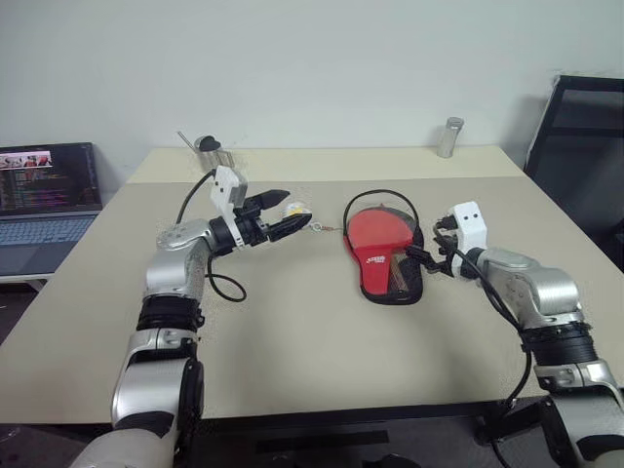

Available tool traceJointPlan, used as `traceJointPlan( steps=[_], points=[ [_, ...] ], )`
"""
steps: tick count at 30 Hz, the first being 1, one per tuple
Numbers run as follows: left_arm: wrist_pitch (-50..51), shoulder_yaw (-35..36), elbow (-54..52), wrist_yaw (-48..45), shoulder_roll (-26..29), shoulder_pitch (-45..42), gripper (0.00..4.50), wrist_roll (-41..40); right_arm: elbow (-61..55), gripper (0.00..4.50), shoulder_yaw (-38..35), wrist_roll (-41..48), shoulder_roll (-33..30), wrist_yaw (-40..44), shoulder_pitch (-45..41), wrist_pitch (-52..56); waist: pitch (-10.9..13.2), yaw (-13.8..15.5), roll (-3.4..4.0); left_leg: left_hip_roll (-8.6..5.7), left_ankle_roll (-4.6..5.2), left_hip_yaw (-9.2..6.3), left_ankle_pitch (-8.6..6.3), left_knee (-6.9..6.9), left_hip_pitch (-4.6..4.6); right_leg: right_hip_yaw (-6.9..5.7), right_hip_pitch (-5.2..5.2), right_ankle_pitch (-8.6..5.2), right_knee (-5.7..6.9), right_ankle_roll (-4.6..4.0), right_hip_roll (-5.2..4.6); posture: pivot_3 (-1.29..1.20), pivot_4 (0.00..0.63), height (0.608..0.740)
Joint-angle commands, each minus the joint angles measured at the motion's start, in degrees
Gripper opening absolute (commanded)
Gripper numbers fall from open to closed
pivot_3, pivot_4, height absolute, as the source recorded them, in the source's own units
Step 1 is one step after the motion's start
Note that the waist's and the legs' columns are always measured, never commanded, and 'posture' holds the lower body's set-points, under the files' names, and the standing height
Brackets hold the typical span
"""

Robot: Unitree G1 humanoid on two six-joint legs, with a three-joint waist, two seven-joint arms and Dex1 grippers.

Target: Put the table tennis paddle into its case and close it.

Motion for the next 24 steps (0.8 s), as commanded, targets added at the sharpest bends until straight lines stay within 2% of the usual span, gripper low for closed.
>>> traceJointPlan(
  steps=[1, 12, 22, 24],
  points=[
    [1.42, 0.41, -5.41, 1.73, 1.15, 0.24, 4.5, -2.0, 4.88, 4.49, -0.63, -2.66, 0.78, 0.92, -2.59, -4.13, 0.0, 0.01, 0.0, -0.01, 0.0, 0.0, 0.0, 0.0, 0.0, 0.0, 0.0, 0.0, 0.0, 0.0, -0.01, 0.0, 0.15, 0.74],
    [2.22, 0.19, -7.72, 3.63, 2.5, 1.42, 4.5, -2.82, 15.21, 4.49, 1.15, -6.82, 3.59, 8.07, -4.32, -7.42, -0.01, -0.16, 0.01, 0.01, 0.0, 0.03, 0.0, -0.01, 0.04, 0.02, 0.01, 0.01, 0.0, -0.01, 0.0, 0.0, 0.15, 0.74],
    [1.7, -0.22, -7.89, 3.86, 3.26, 1.78, 4.5, -2.99, 22.95, 4.49, 0.79, -9.54, 7.14, 10.52, -7.6, -8.69, -0.02, -0.96, 0.01, 0.07, 0.0, 0.09, 0.0, -0.02, 0.14, 0.07, 0.02, 0.04, 0.05, -0.07, 0.04, 0.0, 0.15, 0.74],
    [1.72, -0.19, -8.2, 3.72, 3.63, 2.15, 4.5, -2.98, 25.34, 4.12, 0.08, -9.39, 7.95, 10.54, -8.46, -8.06, -0.03, -1.39, 0.01, 0.08, 0.0, 0.1, 0.0, -0.02, 0.15, 0.07, 0.03, 0.06, 0.05, -0.1, 0.04, 0.0, 0.15, 0.74]
  ],
)
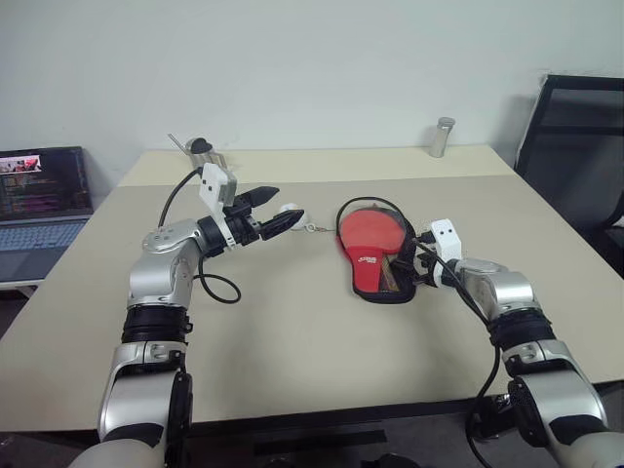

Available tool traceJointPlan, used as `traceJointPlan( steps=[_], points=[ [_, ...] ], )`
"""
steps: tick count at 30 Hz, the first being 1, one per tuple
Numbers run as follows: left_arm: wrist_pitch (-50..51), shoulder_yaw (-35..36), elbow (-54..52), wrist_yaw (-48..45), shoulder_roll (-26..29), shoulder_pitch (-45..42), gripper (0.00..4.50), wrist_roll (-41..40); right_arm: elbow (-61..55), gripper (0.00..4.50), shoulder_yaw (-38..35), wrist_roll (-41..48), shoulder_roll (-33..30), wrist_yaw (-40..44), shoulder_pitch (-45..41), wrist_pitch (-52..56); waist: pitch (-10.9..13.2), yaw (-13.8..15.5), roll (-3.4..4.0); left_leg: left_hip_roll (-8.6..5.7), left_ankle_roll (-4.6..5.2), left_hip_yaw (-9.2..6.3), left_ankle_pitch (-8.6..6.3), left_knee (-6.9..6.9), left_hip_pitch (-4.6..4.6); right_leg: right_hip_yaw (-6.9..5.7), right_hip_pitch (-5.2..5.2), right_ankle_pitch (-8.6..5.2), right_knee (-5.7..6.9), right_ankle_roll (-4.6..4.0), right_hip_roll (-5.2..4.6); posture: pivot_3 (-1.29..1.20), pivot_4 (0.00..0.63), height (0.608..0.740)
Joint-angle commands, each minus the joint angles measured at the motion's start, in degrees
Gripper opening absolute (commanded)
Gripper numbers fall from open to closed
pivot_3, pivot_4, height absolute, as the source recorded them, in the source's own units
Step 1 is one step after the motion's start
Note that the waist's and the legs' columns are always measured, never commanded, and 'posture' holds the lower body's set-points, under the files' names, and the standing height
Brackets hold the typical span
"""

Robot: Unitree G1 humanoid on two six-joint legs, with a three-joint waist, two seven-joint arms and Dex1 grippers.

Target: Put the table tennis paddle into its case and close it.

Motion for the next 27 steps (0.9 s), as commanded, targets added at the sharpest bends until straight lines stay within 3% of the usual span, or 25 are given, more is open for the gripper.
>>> traceJointPlan(
  steps=[1, 8, 13, 20, 27],
  points=[
    [-0.94, 0.1, -3.33, -0.21, 1.52, 0.22, 4.5, -1.08, 3.69, 3.91, -0.5, -0.01, 2.01, 0.88, -1.55, 0.8, 0.0, -0.47, 0.0, 0.0, 0.0, 0.0, 0.0, 0.0, 0.02, 0.0, 0.02, 0.0, 0.0, 0.0, 0.0, 0.0, 0.15, 0.74],
    [-0.46, 0.43, -4.68, -0.66, 3.18, 1.95, 4.5, -1.56, 6.74, 1.58, -1.79, 0.13, 3.8, 2.07, -2.88, 1.36, -0.02, -0.71, 0.0, 0.03, 0.0, 0.08, 0.0, -0.02, 0.22, 0.08, 0.15, 0.02, 0.02, -0.03, 0.0, 0.0, 0.15, 0.74],
    [1.68, 1.17, -6.52, -3.3, 6.23, 5.37, 4.5, -3.64, 4.41, 0.14, -2.59, 1.37, 5.51, 2.91, -2.65, 3.5, -0.04, -0.78, 0.0, 0.08, -0.01, 0.15, 0.0, -0.06, 0.34, 0.16, 0.18, 0.06, 0.03, -0.08, 0.0, 0.0, 0.15, 0.74],
    [9.35, 2.95, -11.24, -9.79, 12.34, 12.61, 4.5, -10.09, -5.52, 0.02, -2.78, 4.8, 9.03, 4.63, -0.9, 10.96, -0.03, -0.93, 0.01, 0.41, -0.04, 0.2, -0.02, -0.18, 0.34, 0.27, 0.06, 0.05, -0.01, -0.09, 0.06, 0.0, 0.15, 0.74],
    [12.57, 2.73, -18.91, -14.83, 17.85, 23.56, 4.5, -12.86, -23.39, 0.02, -1.43, 9.84, 12.25, 3.36, 4.48, 22.9, -0.01, -0.74, 0.03, 0.84, -0.1, 0.34, -0.06, -0.45, 0.34, 0.27, -0.1, 0.02, -0.05, -0.16, 0.21, 0.0, 0.15, 0.74]
  ],
)
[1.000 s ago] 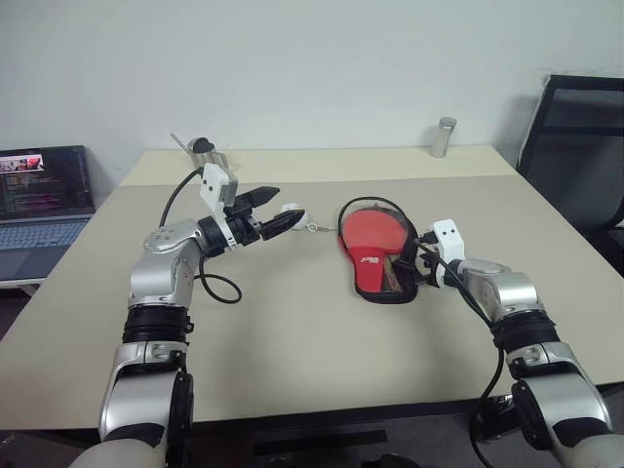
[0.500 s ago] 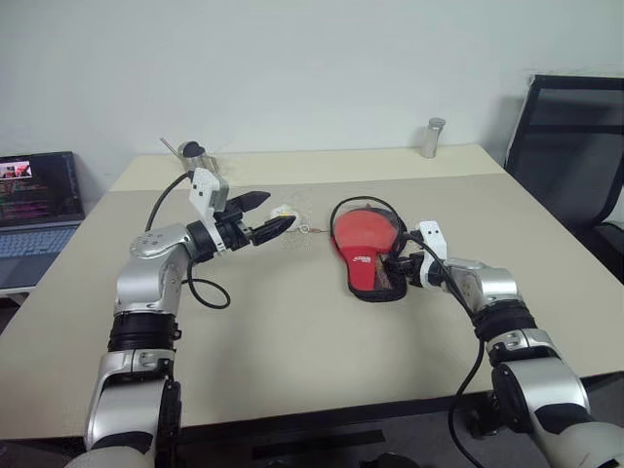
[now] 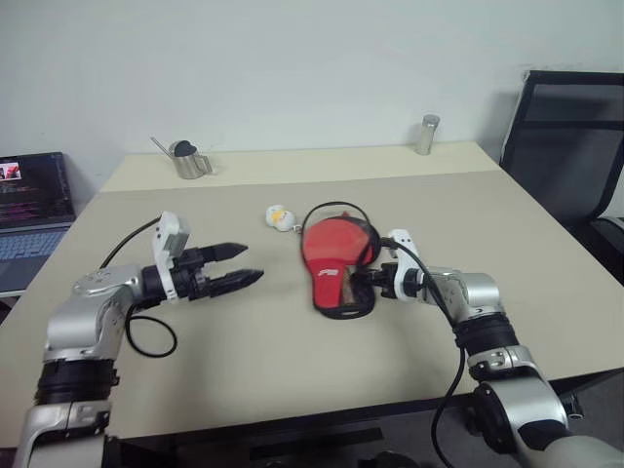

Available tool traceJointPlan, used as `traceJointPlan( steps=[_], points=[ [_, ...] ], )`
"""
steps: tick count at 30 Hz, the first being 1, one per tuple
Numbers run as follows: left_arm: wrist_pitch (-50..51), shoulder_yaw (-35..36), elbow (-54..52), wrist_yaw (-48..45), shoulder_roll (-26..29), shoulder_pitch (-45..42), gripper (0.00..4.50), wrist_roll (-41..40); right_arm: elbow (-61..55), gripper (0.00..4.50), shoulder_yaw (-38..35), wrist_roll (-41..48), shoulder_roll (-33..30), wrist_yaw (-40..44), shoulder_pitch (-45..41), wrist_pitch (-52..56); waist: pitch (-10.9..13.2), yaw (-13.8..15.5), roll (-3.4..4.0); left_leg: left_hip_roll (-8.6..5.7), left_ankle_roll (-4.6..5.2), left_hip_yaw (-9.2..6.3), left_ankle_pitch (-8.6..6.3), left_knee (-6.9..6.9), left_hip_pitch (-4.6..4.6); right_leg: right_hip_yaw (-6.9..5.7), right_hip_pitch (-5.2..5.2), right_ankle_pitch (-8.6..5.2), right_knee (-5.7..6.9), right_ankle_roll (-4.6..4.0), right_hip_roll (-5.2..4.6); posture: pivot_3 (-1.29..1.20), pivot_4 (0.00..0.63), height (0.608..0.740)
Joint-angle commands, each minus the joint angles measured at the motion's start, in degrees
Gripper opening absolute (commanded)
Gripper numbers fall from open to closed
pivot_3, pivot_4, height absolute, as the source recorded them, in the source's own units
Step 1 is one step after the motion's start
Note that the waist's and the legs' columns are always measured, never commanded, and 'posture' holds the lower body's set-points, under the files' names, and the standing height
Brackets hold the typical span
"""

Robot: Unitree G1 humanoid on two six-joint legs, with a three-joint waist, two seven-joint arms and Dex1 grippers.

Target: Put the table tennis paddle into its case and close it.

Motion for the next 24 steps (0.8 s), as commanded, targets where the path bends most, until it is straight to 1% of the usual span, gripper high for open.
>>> traceJointPlan(
  steps=[1, 4, 8, 11, 15, 19, 24],
  points=[
    [0.91, 1.57, -5.15, -1.01, 1.68, 2.48, 4.5, -2.31, -10.13, 0.02, 0.21, 3.91, 0.91, 0.05, 1.63, 5.17, 0.0, 0.4, 0.0, -0.01, 0.0, -0.01, 0.0, -0.02, 0.0, 0.0, 0.0, 0.0, -0.01, -0.01, 0.0, 0.0, 0.15, 0.74],
    [2.33, 1.54, -8.4, 0.25, 1.04, 5.17, 4.5, -3.6, -18.72, 0.02, 0.07, 5.35, 1.33, -2.52, 6.05, 10.32, 0.0, 0.85, -0.01, -0.06, -0.02, -0.03, -0.01, -0.01, -0.07, -0.03, 0.0, -0.01, -0.07, -0.01, -0.04, 0.0, 0.15, 0.74],
    [3.59, 1.07, -11.89, 1.02, 0.78, 7.58, 4.5, -4.88, -26.42, 0.02, -2.38, 6.49, 1.64, -6.89, 10.55, 15.67, -0.01, 1.62, -0.01, -0.14, -0.04, -0.07, -0.03, 0.0, -0.16, -0.08, -0.02, -0.01, -0.15, -0.01, -0.11, 0.0, 0.15, 0.74],
    [3.93, 0.9, -13.0, 1.55, 0.87, 8.16, 4.5, -5.34, -32.87, 0.02, -5.71, 7.41, 2.24, -11.02, 14.67, 20.78, 0.0, 2.02, -0.01, -0.12, -0.05, -0.11, -0.03, 0.0, -0.18, -0.12, -0.02, -0.02, -0.19, -0.01, -0.1, 0.0, 0.15, 0.74],
    [4.47, 0.38, -13.69, 0.7, 1.67, 8.03, 4.5, -5.64, -41.13, 0.02, -11.2, 8.6, 4.43, -15.53, 18.53, 28.67, 0.0, 2.14, 0.0, -0.13, -0.05, -0.18, -0.04, 0.0, -0.28, -0.21, -0.04, -0.02, -0.25, -0.01, -0.09, 0.0, 0.15, 0.74],
    [4.88, 0.03, -13.54, 0.37, 2.1, 7.17, 4.5, -5.68, -49.61, 0.02, -13.48, 10.07, 7.97, -17.57, 21.41, 36.43, -0.01, 2.19, -0.01, -0.14, -0.05, -0.26, -0.04, 0.0, -0.38, -0.27, -0.08, -0.02, -0.31, -0.01, -0.09, 0.0, 0.15, 0.74],
    [4.84, -0.41, -13.39, 0.24, 2.34, 6.78, 4.5, -5.62, -53.16, 0.02, -14.38, 11.75, 10.78, -20.39, 23.65, 37.59, 0.0, 2.14, 0.0, -0.12, -0.05, -0.3, -0.05, 0.0, -0.4, -0.29, -0.08, -0.03, -0.36, -0.01, -0.06, 0.0, 0.15, 0.74]
  ],
)
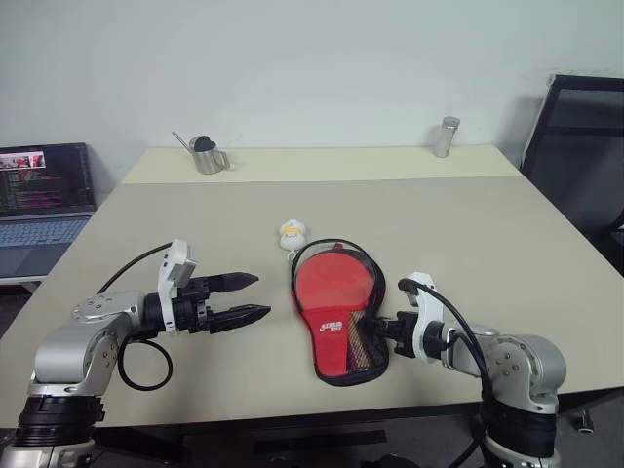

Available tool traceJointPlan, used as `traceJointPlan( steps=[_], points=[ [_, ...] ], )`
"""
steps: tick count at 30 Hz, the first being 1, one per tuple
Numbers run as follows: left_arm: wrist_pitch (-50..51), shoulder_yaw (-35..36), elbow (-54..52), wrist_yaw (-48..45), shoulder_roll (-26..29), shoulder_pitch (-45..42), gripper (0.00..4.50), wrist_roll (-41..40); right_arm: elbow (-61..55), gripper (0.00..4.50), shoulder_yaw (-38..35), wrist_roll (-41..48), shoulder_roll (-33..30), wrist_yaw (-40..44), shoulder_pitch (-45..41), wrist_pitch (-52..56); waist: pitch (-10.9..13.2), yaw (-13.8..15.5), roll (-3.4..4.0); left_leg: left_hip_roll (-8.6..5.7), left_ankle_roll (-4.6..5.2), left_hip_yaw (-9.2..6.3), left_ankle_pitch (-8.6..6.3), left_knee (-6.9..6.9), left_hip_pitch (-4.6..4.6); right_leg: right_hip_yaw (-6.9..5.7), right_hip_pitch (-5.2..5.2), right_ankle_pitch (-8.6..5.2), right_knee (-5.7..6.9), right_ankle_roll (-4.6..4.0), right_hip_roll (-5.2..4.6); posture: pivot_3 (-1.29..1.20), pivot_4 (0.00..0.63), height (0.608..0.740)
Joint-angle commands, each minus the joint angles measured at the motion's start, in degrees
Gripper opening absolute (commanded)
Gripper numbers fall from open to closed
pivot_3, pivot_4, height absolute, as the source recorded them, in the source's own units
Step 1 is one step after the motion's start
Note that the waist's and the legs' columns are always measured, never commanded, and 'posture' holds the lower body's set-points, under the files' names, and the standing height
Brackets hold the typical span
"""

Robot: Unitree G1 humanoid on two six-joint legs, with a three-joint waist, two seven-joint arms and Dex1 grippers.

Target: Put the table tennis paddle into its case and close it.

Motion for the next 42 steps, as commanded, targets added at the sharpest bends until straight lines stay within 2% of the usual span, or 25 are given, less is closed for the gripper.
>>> traceJointPlan(
  steps=[1, 14, 24, 31, 34, 42],
  points=[
    [0.0, -0.14, -1.78, -0.61, 1.27, -0.97, 4.5, -0.76, -3.97, 0.02, -1.72, 2.74, 2.31, -2.26, 0.87, 0.5, 0.0, -0.01, 0.0, 0.0, 0.0, 0.0, 0.0, 0.0, 0.0, 0.0, 0.0, 0.0, -0.01, 0.0, 0.0, 0.0, 0.15, 0.74],
    [0.99, -0.06, -3.64, -1.17, 1.99, 0.19, 4.5, -1.44, -9.87, 0.02, 1.19, 16.01, 4.88, -11.04, 9.34, 0.5, 0.0, -0.06, 0.0, 0.02, -0.02, -0.12, -0.02, -0.09, -0.04, -0.02, 0.0, -0.01, -0.14, 0.0, 0.03, 0.0, 0.15, 0.74],
    [-3.43, -2.81, -5.15, -8.41, 6.03, 1.08, 4.5, 0.37, -8.14, 0.02, 1.04, 23.94, 1.42, -16.55, 9.48, 0.5, 0.0, -0.07, 0.0, 0.02, -0.02, -0.09, -0.02, -0.39, -0.07, -0.03, 0.02, 0.0, -0.55, 0.0, 0.31, 0.0, 0.15, 0.74],
    [-5.04, -3.14, -4.18, -8.31, 6.71, 0.9, 4.5, 1.18, -6.83, 0.02, 1.18, 26.16, 0.27, -19.35, 8.49, 0.5, 0.0, -0.06, 0.0, 0.03, -0.03, -0.07, -0.03, -0.4, -0.08, -0.04, 0.02, 0.0, -0.59, 0.0, 0.48, 0.0, 0.15, 0.74],
    [-5.27, -3.2, -4.23, -8.08, 6.53, 1.15, 4.5, 1.34, -6.42, 0.78, 0.8, 26.65, -0.22, -20.52, 8.17, 0.5, 0.0, -0.05, 0.0, 0.04, -0.03, -0.08, -0.03, -0.39, -0.07, -0.04, 0.02, 0.0, -0.59, 0.0, 0.61, 0.0, 0.15, 0.74],
    [-5.07, -3.14, -4.6, -7.14, 5.92, 1.71, 4.5, 1.05, -9.51, 3.6, -0.39, 29.95, -3.98, -19.48, 7.22, 0.5, 0.0, -0.03, 0.0, 0.12, -0.03, -0.12, -0.03, -0.39, -0.06, -0.05, 0.01, 0.0, -0.59, 0.0, 0.76, 0.0, 0.15, 0.74]
  ],
)
